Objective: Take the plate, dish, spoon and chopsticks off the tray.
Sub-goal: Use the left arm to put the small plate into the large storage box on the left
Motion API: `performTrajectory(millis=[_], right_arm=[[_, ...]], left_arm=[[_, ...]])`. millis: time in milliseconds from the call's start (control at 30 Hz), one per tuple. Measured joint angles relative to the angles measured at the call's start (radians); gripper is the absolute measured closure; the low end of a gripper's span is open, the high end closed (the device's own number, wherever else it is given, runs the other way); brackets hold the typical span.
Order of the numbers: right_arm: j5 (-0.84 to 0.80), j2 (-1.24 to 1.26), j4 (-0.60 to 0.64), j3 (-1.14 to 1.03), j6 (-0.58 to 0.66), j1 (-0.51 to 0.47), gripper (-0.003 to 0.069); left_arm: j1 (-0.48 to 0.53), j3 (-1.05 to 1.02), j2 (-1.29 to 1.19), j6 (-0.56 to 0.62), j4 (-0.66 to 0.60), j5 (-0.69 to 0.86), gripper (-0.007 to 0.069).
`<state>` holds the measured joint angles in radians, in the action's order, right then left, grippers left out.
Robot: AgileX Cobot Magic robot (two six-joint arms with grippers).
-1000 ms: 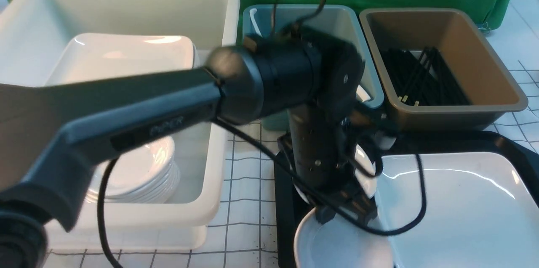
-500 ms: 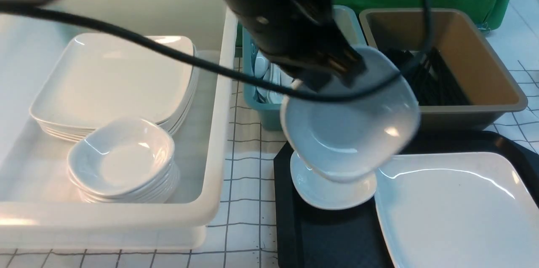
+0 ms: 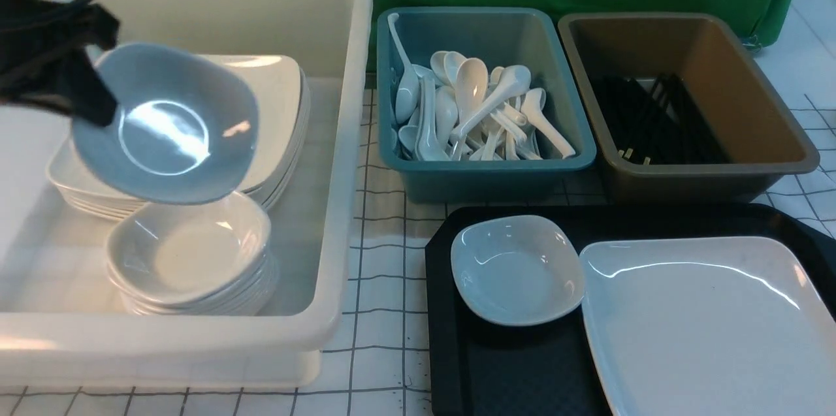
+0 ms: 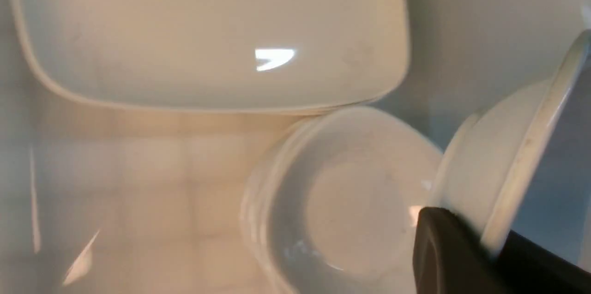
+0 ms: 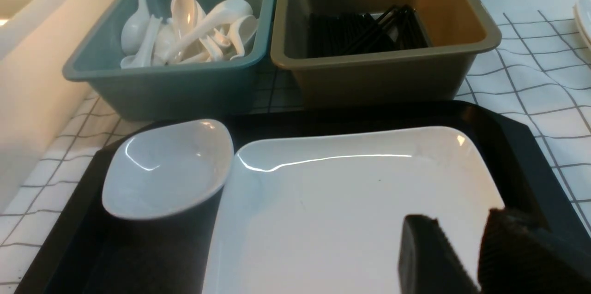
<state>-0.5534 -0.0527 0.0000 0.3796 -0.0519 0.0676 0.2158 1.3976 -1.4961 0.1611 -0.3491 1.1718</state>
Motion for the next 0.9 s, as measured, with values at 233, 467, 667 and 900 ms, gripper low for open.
performTrajectory(millis=[233,467,667,900], right_arm=[[0.000,0.000,0.000,0.000,-0.001,0.000,0.0419],[0.000,0.000,0.000,0.000,0.000,0.000,0.0419],[0.000,0.000,0.000,0.000,0.000,0.000,0.0419],[0.000,0.000,0.000,0.000,-0.001,0.000,0.0419]], left_arm=[[0.091,-0.207,0.000,0.007,-0.102,-0.207,0.0615],[0.091,-0.291,-0.010,0.008,-0.203,-0.289,0.0615],[0.088,-0.308,-0.042,0.010,-0.217,-0.298,0.0610],[0.088,-0.310,-0.059,0.012,-0.196,-0.212,0.0574]])
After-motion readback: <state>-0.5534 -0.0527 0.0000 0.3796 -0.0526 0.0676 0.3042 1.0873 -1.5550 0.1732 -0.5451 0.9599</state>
